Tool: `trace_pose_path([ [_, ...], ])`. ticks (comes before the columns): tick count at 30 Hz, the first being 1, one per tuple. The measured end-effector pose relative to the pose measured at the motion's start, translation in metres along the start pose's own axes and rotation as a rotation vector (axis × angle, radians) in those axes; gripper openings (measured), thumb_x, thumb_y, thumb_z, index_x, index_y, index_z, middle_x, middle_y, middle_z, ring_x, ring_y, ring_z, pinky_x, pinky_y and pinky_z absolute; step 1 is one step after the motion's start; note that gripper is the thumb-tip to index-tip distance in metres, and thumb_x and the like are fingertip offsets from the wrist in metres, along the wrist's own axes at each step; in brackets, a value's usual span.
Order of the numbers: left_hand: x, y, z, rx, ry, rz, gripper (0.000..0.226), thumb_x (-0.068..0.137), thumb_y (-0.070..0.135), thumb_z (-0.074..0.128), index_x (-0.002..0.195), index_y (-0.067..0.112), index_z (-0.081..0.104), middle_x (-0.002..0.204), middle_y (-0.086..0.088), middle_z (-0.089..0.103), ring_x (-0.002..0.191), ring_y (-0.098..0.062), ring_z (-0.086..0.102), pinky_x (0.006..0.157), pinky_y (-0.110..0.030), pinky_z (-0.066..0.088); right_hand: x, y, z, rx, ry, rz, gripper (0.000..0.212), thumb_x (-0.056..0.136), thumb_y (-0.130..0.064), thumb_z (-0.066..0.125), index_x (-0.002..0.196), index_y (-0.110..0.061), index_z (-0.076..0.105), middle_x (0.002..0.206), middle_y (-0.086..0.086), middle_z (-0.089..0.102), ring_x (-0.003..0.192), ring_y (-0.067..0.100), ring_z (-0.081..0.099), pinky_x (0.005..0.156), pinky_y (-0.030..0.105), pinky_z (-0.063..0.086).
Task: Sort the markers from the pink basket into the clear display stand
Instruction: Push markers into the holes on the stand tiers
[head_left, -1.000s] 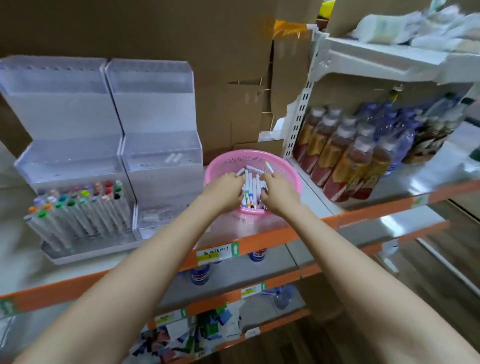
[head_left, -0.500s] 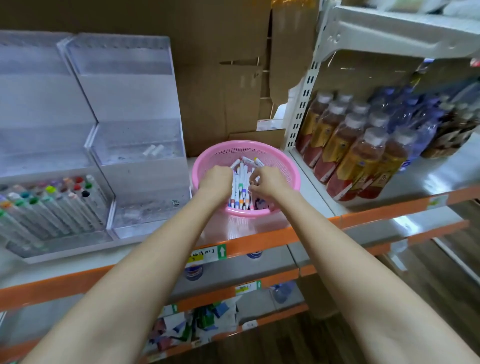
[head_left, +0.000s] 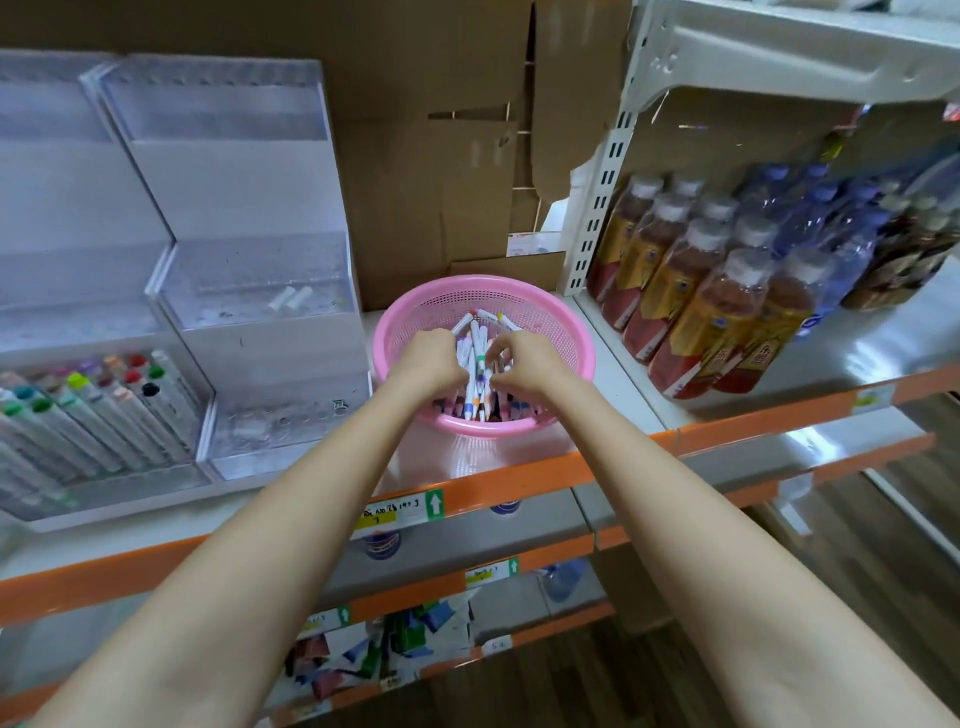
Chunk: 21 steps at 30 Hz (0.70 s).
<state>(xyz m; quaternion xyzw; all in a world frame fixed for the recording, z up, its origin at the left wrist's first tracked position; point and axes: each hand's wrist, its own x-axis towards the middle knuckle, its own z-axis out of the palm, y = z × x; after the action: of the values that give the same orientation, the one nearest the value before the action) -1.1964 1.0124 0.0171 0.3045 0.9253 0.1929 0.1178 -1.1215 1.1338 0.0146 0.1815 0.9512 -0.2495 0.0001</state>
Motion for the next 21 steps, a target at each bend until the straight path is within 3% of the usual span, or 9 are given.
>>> trace_pose_path([
  [4,0.001,-0.001,-0.003,-0.191,0.061,-0.057,0.022,0.076,0.009,0.062,0.059,0.011,0.048,0.053,-0.002,0.045,0.056,-0.020,0.045,0.047,-0.030,0.031,0.003,0.004,0.002,0.067,0.010,0.026,0.047,0.079,0.001,0.061,0.124,-0.012,0.062,0.120,0.009,0.064,0.102,0.022,0.060,0.073,0.026,0.045],
  [6,0.001,-0.003,-0.006,-0.296,0.097,-0.055,0.006,0.077,0.009,0.064,0.082,0.007,0.062,0.067,-0.004,0.058,0.067,-0.023,0.058,0.056,-0.034,0.047,0.004,0.005,0.001,0.125,0.034,0.035,0.053,0.078,0.003,0.060,0.129,-0.013,0.059,0.125,0.009,0.062,0.109,0.023,0.060,0.076,0.026,0.046],
  [8,0.001,-0.006,-0.006,-0.417,0.124,-0.024,0.037,0.078,0.004,0.064,0.114,0.008,0.058,0.080,-0.005,0.062,0.076,-0.023,0.063,0.068,-0.039,0.056,0.004,0.006,-0.001,0.185,0.057,0.021,0.057,0.078,0.003,0.060,0.132,-0.014,0.056,0.125,0.009,0.061,0.110,0.023,0.059,0.073,0.027,0.048],
  [11,-0.005,-0.008,-0.007,-0.530,0.190,0.081,0.060,0.081,0.000,0.063,0.134,0.016,0.044,0.082,0.002,0.057,0.075,-0.015,0.060,0.060,-0.028,0.054,-0.001,0.004,-0.004,0.282,0.104,-0.028,0.064,0.079,0.003,0.061,0.138,-0.016,0.046,0.130,0.008,0.057,0.108,0.021,0.059,0.071,0.028,0.049],
  [13,-0.009,-0.009,-0.008,-0.590,0.229,0.139,0.061,0.081,0.000,0.065,0.135,0.020,0.044,0.087,0.003,0.057,0.079,-0.016,0.062,0.060,-0.026,0.055,-0.004,0.003,-0.006,0.349,0.130,-0.067,0.068,0.081,0.003,0.061,0.142,-0.017,0.039,0.138,0.005,0.051,0.104,0.020,0.059,0.075,0.032,0.053],
  [17,-0.017,-0.009,-0.012,-0.659,0.330,0.211,0.057,0.082,0.003,0.066,0.129,0.028,0.050,0.094,0.007,0.060,0.081,-0.012,0.062,0.069,-0.036,0.059,-0.010,-0.002,-0.007,0.453,0.181,-0.104,0.067,0.084,0.001,0.058,0.145,-0.020,0.036,0.135,0.004,0.052,0.093,0.021,0.061,0.071,0.032,0.055],
  [19,-0.021,-0.009,-0.015,-0.665,0.375,0.248,0.056,0.082,0.005,0.067,0.129,0.030,0.050,0.102,0.005,0.062,0.083,-0.013,0.062,0.068,-0.040,0.059,-0.015,-0.008,-0.009,0.485,0.216,-0.136,0.068,0.085,0.001,0.058,0.145,-0.022,0.036,0.136,0.000,0.050,0.094,0.020,0.062,0.076,0.035,0.056],
  [21,-0.027,-0.009,-0.021,-0.647,0.409,0.293,0.056,0.082,0.005,0.068,0.130,0.029,0.050,0.104,0.006,0.064,0.083,-0.011,0.064,0.070,-0.040,0.059,-0.020,-0.015,-0.012,0.507,0.257,-0.179,0.066,0.085,-0.001,0.061,0.143,-0.024,0.039,0.135,-0.005,0.050,0.092,0.016,0.062,0.077,0.029,0.055],
])
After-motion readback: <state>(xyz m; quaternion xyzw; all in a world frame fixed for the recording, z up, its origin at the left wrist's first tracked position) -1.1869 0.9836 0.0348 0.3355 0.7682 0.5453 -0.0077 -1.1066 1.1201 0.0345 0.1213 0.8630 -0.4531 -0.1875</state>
